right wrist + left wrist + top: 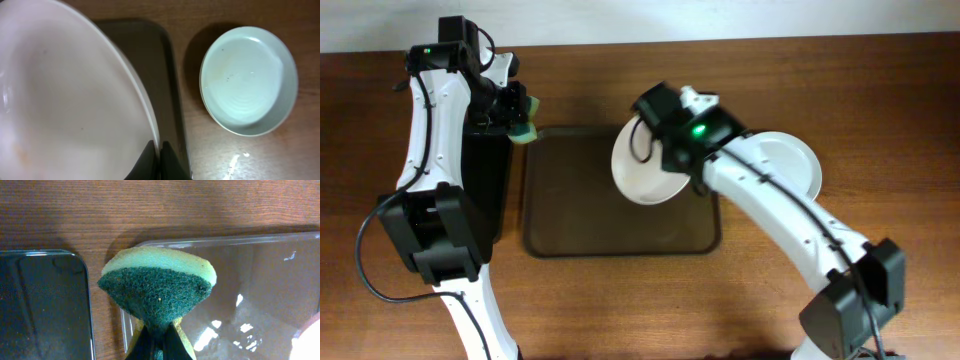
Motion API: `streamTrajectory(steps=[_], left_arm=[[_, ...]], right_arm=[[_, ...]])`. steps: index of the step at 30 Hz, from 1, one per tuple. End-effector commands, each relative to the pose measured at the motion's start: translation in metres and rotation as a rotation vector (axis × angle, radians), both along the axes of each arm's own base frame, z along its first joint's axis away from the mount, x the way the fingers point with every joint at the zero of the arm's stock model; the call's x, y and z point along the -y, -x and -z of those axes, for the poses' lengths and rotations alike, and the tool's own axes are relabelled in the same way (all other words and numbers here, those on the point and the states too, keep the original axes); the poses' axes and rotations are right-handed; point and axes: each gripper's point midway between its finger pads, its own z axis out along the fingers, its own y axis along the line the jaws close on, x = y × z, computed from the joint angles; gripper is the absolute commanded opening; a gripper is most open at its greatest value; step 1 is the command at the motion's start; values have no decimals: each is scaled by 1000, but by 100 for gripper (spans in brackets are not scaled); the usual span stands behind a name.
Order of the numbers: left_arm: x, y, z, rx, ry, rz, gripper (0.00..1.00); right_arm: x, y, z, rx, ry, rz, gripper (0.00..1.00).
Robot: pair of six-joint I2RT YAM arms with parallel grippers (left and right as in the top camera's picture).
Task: Clean dirty plates on tray and stack at the side
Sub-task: 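Lift the pink plate with the right gripper and stack it on the plates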
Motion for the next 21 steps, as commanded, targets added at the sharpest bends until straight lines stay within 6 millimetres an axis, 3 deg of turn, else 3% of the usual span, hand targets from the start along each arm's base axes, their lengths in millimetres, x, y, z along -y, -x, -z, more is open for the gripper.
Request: streamTrajectory(steps=[1, 2, 3, 6, 7, 9, 14, 15, 16, 17, 19, 21], left_arm=[[0, 1, 0, 0, -2, -1, 1], [2, 1, 0, 0, -2, 1, 1], [4, 1, 0, 0, -3, 7, 1], [6, -1, -1, 8, -3, 12, 1], [6, -1, -1, 10, -4, 12, 1], [6, -1, -1, 10, -4, 12, 1], [6, -1, -1, 10, -3, 12, 1], [6, -1, -1, 10, -3, 12, 1], [6, -1, -1, 10, -3, 12, 1], [6, -1, -1, 10, -4, 12, 1], [5, 1, -4, 4, -3, 8, 1], [0, 15, -22, -28, 4, -60, 1]], right_arm=[[37, -8, -20, -49, -212, 13, 4], [64, -12, -18, -63, -213, 82, 4], [105, -15, -16, -78, -215, 170, 4], [199, -7, -6, -106, -171, 387, 4], [221, 0, 4, -125, -146, 445, 4], [245, 14, 38, -169, -144, 517, 4], [249, 24, 105, -175, -158, 535, 8], [246, 24, 111, -181, -178, 528, 22], [238, 24, 114, -197, -217, 512, 47], [232, 22, 114, -201, -247, 481, 58], [221, 15, 104, -192, -300, 399, 62], [207, 7, 62, -140, -353, 316, 63]])
